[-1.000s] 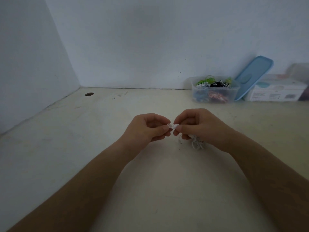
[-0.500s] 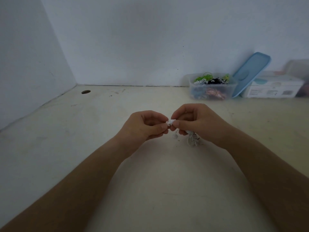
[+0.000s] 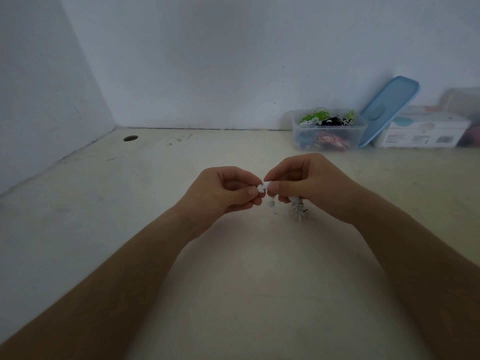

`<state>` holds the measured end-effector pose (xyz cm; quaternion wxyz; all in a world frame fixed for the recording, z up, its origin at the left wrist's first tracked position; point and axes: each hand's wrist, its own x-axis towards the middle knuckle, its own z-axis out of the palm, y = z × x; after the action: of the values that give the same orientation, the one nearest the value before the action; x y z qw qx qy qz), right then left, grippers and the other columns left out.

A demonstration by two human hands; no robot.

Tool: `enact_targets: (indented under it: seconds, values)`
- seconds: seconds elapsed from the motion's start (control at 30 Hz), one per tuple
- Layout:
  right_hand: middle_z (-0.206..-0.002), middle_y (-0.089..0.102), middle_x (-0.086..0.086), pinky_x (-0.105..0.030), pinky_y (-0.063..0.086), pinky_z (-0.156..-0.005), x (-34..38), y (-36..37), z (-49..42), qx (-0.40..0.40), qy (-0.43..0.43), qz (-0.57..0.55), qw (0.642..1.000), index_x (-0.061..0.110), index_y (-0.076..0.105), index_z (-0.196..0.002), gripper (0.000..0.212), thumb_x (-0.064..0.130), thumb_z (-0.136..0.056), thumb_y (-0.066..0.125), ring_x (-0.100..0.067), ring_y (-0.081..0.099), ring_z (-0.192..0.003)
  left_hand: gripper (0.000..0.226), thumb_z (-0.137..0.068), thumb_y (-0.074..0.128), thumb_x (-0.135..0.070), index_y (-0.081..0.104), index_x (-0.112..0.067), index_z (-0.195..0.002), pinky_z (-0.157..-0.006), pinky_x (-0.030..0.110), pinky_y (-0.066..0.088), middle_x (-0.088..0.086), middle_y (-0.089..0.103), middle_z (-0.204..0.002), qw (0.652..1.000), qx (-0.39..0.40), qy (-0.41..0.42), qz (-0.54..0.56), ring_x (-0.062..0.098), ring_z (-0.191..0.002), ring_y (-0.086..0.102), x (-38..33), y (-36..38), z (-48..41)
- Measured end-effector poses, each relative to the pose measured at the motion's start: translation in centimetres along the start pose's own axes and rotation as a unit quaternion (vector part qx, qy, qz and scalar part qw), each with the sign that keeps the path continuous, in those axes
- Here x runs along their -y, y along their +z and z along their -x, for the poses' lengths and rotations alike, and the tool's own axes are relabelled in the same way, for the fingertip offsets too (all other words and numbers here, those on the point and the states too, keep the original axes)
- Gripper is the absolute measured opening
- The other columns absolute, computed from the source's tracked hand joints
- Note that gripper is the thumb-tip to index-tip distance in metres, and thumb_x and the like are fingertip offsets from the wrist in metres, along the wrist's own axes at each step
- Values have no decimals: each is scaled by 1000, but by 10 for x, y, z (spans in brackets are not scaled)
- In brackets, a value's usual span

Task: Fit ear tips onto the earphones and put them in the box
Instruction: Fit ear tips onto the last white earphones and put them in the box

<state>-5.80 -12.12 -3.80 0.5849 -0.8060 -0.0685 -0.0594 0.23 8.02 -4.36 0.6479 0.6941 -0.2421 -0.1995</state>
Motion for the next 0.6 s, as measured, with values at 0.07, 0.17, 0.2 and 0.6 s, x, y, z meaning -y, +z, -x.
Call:
enact_targets:
  seconds: [0.07, 0.17, 0.2, 0.6]
  values:
    - [-77, 75, -10, -20, 53, -63, 0, 0, 1, 6, 1, -9, 1000, 7, 75, -95, 11, 6, -84, 74, -15, 62, -64, 12, -79, 72, -8, 72, -9, -92, -69, 23, 56, 12, 75, -84, 1000, 8, 5, 4, 19, -77, 72, 0, 1, 1]
    - [-78, 74, -11, -22, 53, -64, -1, -1, 1, 23, 2, -31, 999, 8, 75, -94, 12, 9, -82, 75, -17, 62, -66, 20, -72, 74, -16, 72, -9, -91, -70, 23, 57, 11, 74, -83, 1000, 18, 10, 10, 19, -76, 71, -1, 1, 1]
    - [-79, 74, -12, -22, 54, -65, -1, -1, 2, 28, 1, -37, 999, 8, 75, -93, 15, 14, -79, 76, -18, 62, -67, 22, -72, 73, -16, 71, -8, -92, -70, 24, 57, 11, 75, -84, 1000, 20, 10, 11, 19, -76, 71, 0, 1, 1]
    - [-79, 74, -11, -23, 53, -65, -4, 1, 1, 27, -3, -41, 999, 8, 74, -93, 9, 8, -84, 74, -17, 62, -67, 22, -71, 73, -14, 71, -8, -92, -68, 22, 56, 13, 75, -84, 999, 15, 9, 28, 18, -74, 71, 2, 2, 0]
